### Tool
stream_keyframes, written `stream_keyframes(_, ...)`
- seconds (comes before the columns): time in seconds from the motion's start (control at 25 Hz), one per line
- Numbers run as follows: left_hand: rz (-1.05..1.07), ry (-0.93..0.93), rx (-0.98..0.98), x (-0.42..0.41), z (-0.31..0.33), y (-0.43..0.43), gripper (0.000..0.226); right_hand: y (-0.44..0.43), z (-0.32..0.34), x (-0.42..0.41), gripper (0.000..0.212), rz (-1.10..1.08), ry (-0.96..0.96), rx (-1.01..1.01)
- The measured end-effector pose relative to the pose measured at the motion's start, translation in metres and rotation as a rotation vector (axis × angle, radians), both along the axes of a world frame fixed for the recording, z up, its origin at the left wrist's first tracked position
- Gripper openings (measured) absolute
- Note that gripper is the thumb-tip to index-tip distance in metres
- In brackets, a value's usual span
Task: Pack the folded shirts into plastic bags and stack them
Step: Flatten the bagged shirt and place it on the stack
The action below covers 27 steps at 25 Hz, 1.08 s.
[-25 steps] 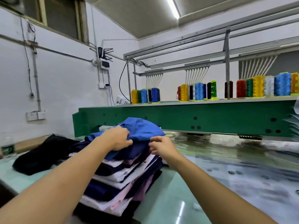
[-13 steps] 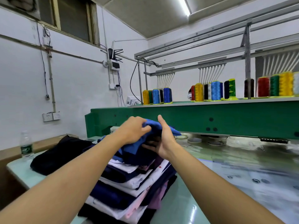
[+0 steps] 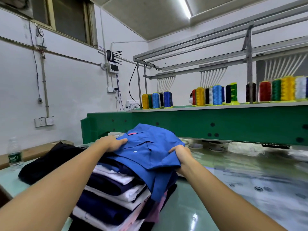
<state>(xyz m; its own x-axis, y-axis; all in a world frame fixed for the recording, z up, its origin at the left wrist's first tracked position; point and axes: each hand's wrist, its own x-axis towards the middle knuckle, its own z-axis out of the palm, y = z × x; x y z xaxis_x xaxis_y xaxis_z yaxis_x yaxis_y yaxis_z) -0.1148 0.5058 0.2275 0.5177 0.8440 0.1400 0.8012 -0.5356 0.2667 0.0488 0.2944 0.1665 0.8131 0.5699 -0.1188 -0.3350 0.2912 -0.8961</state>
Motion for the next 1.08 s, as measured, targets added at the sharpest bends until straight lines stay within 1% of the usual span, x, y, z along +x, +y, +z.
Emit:
stream_keyframes(0.08,0.055,-0.024,0.013,0.001,-0.003,0.011,0.079,0.0,0.001,0.002,0.035,-0.004,-0.019,0.034)
stream_keyframes(0.12,0.073,-0.058,0.02,0.001,-0.003,0.016,0.071,0.0,0.002,0.004,0.044,-0.001,-0.036,0.056)
stream_keyframes(0.2,0.085,-0.151,0.066,0.0,0.001,0.02,0.047,0.002,0.003,0.007,0.072,0.011,-0.104,0.086)
stream_keyframes(0.24,0.09,-0.165,0.119,-0.001,0.004,0.017,0.038,0.003,0.004,0.009,0.086,0.014,-0.16,0.083)
stream_keyframes(0.28,0.081,-0.138,0.206,0.0,0.007,0.011,0.031,0.003,0.006,0.011,0.095,0.017,-0.218,0.073)
stream_keyframes(0.32,0.049,-0.099,0.319,0.003,0.011,0.004,0.026,0.004,0.006,0.012,0.094,0.02,-0.271,0.062)
stream_keyframes(0.36,-0.033,-0.084,0.424,0.008,0.016,-0.007,0.026,0.006,0.007,0.011,0.083,0.032,-0.308,0.048)
stream_keyframes(0.4,-0.177,-0.098,0.468,0.013,0.022,-0.019,0.027,0.01,0.009,0.011,0.065,0.051,-0.308,0.035)
stream_keyframes(0.44,-0.378,-0.139,0.419,0.02,0.029,-0.033,0.024,0.013,0.012,0.01,0.045,0.077,-0.266,0.031)
stream_keyframes(0.48,-0.586,-0.187,0.275,0.025,0.037,-0.048,0.018,0.017,0.015,0.009,0.034,0.12,-0.203,0.039)
stream_keyframes(0.52,-0.747,-0.244,0.024,0.029,0.045,-0.065,0.013,0.019,0.017,0.008,0.037,0.168,-0.139,0.058)
stream_keyframes(0.56,-0.817,-0.312,-0.207,0.034,0.051,-0.076,0.011,0.021,0.018,0.008,0.047,0.2,-0.092,0.076)
stream_keyframes(0.6,-0.809,-0.39,-0.319,0.038,0.055,-0.079,0.012,0.022,0.017,0.01,0.057,0.215,-0.066,0.082)
stream_keyframes(0.64,-0.748,-0.469,-0.306,0.041,0.057,-0.078,0.012,0.022,0.017,0.011,0.061,0.203,-0.066,0.069)
stream_keyframes(0.68,-0.639,-0.491,-0.158,0.042,0.059,-0.073,0.01,0.022,0.015,0.012,0.06,0.184,-0.081,0.041)
stream_keyframes(0.72,-0.522,-0.419,0.027,0.041,0.057,-0.063,0.01,0.022,0.011,0.013,0.055,0.163,-0.104,0.014)
stream_keyframes(0.76,-0.425,-0.3,0.147,0.039,0.05,-0.053,0.015,0.021,0.007,0.013,0.049,0.137,-0.125,-0.003)
stream_keyframes(0.8,-0.363,-0.204,0.154,0.036,0.041,-0.047,0.025,0.022,0.004,0.013,0.044,0.114,-0.143,-0.014)
stream_keyframes(0.84,-0.338,-0.159,0.094,0.035,0.03,-0.042,0.034,0.023,0.001,0.013,0.039,0.096,-0.16,-0.013)
stream_keyframes(0.92,-0.35,-0.19,-0.031,0.038,0.016,-0.042,0.043,0.025,0.0,0.012,0.037,0.071,-0.202,-0.004)
stream_keyframes(1.04,-0.384,-0.215,-0.091,0.053,0.015,-0.061,0.057,0.018,0.013,0.015,0.039,0.034,-0.28,0.027)
stream_keyframes(1.08,-0.396,-0.25,-0.147,0.058,0.017,-0.073,0.057,0.011,0.02,0.016,0.039,0.035,-0.299,0.05)
